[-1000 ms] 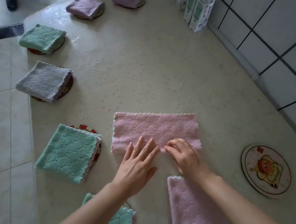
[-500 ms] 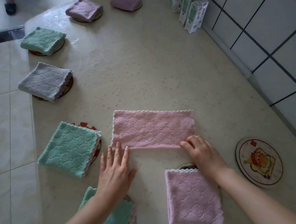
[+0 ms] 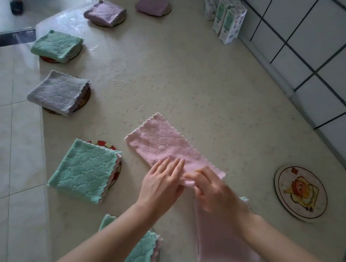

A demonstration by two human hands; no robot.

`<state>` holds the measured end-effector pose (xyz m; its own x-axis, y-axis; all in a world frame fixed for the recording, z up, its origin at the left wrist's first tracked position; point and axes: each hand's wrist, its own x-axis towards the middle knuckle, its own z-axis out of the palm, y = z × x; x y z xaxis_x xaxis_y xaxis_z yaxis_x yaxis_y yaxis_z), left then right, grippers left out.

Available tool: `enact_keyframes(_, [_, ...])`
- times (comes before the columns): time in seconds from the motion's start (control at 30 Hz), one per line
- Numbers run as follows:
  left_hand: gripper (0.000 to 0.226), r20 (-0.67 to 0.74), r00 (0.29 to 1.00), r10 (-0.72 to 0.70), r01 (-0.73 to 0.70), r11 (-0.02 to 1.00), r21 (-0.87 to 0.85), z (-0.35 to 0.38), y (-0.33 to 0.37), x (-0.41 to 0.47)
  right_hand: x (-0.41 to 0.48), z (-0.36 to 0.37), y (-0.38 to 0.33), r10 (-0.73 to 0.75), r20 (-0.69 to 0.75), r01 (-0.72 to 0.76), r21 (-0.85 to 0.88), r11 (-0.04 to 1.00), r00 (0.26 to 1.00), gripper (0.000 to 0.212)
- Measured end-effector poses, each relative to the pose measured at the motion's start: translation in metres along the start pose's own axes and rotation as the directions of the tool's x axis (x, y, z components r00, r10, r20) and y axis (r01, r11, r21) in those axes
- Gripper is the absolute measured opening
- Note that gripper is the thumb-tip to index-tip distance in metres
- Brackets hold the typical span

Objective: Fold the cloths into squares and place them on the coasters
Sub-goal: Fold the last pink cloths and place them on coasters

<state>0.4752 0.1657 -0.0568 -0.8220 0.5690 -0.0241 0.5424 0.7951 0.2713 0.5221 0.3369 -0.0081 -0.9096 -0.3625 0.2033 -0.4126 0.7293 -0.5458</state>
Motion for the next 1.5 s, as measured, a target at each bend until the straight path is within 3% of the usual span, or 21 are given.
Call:
enact_keyframes(0.1, [0.039, -0.031, 0.999, 0.017, -0.017, 1.000, -0.006, 0.003, -0.004, -0.011, -0.004, -0.002, -0.016, 0.013, 0.022, -0.016, 0.121, 0.992, 1.000, 0.038])
enact_keyframes(0.2, [0.042, -0.018, 0.994, 0.104, -0.105, 0.994, -0.018, 0.007, -0.018, -0.026, -0.002, -0.004, -0.006, 0.007, 0.023, -0.009, 0.122, 0.992, 1.000, 0.038])
enact_keyframes(0.33, [0.043, 0.019, 0.965, 0.260, -0.259, 0.964, -0.058, 0.006, -0.039, -0.045, 0.004, 0.008, 0.028, 0.015, 0.131, -0.002, -0.097, 0.995, 0.991, 0.061])
enact_keyframes(0.43, [0.047, 0.016, 0.946, 0.325, -0.324, 0.944, -0.066, 0.005, -0.051, -0.056, 0.008, 0.020, 0.046, -0.061, 0.338, 0.156, -0.260, 0.953, 0.939, 0.074])
enact_keyframes(0.57, [0.053, -0.009, 0.956, 0.293, -0.288, 0.935, -0.207, 0.000, -0.061, -0.062, 0.016, 0.022, 0.062, -0.073, 0.586, 0.298, -0.298, 0.907, 0.807, 0.078])
enact_keyframes(0.73, [0.041, -0.029, 0.996, 0.083, -0.086, 0.860, -0.502, -0.017, -0.065, -0.057, 0.023, 0.022, 0.067, -0.139, 0.508, 0.327, -0.302, 0.896, 0.850, 0.068])
enact_keyframes(0.8, [0.026, -0.037, 0.999, -0.021, -0.006, 0.797, -0.603, -0.020, -0.068, -0.052, 0.028, 0.025, 0.067, -0.120, 0.455, 0.256, -0.250, 0.934, 0.882, 0.063])
enact_keyframes(0.87, [0.036, -0.018, 0.983, -0.183, 0.121, 0.719, -0.685, -0.021, -0.073, -0.043, 0.036, 0.028, 0.066, -0.053, 0.405, 0.115, -0.130, 0.985, 0.913, 0.039])
enact_keyframes(0.93, [0.032, 0.137, 0.916, -0.377, 0.336, 0.537, -0.774, -0.023, -0.077, -0.028, 0.049, 0.031, 0.063, 0.092, 0.366, -0.106, 0.019, 0.994, 0.926, 0.020])
enact_keyframes(1.0, [0.014, 0.284, 0.832, -0.476, 0.459, 0.304, -0.835, -0.024, -0.079, -0.014, 0.064, 0.035, 0.062, 0.295, 0.349, -0.333, 0.052, 0.941, 0.890, 0.031])
enact_keyframes(1.07, [0.016, 0.346, 0.771, -0.535, 0.508, 0.188, -0.841, -0.024, -0.081, -0.003, 0.078, 0.040, 0.062, 0.440, 0.344, -0.457, -0.033, 0.889, 0.830, 0.040])
enact_keyframes(1.17, [0.014, 0.367, 0.716, -0.594, 0.547, 0.150, -0.824, -0.018, -0.084, 0.005, 0.093, 0.049, 0.061, 0.569, 0.329, -0.561, -0.130, 0.817, 0.753, 0.047])
enact_keyframes(1.3, [0.013, 0.356, 0.683, -0.638, 0.602, 0.216, -0.769, -0.011, -0.088, 0.011, 0.105, 0.051, 0.063, 0.659, 0.361, -0.625, -0.223, 0.748, 0.660, 0.042])
enact_keyframes(1.37, [0.013, 0.356, 0.671, -0.650, 0.623, 0.234, -0.747, -0.009, -0.090, 0.012, 0.109, 0.049, 0.063, 0.695, 0.384, -0.686, -0.186, 0.703, 0.608, 0.044])
enact_keyframes(1.43, [0.011, 0.368, 0.664, -0.651, 0.635, 0.231, -0.737, -0.008, -0.091, 0.013, 0.112, 0.048, 0.062, 0.706, 0.385, -0.721, -0.135, 0.680, 0.594, 0.050])
enact_keyframes(1.5, [0.009, 0.374, 0.659, -0.652, 0.639, 0.223, -0.737, -0.009, -0.090, 0.014, 0.113, 0.050, 0.061, 0.694, 0.355, -0.698, -0.139, 0.702, 0.627, 0.048])
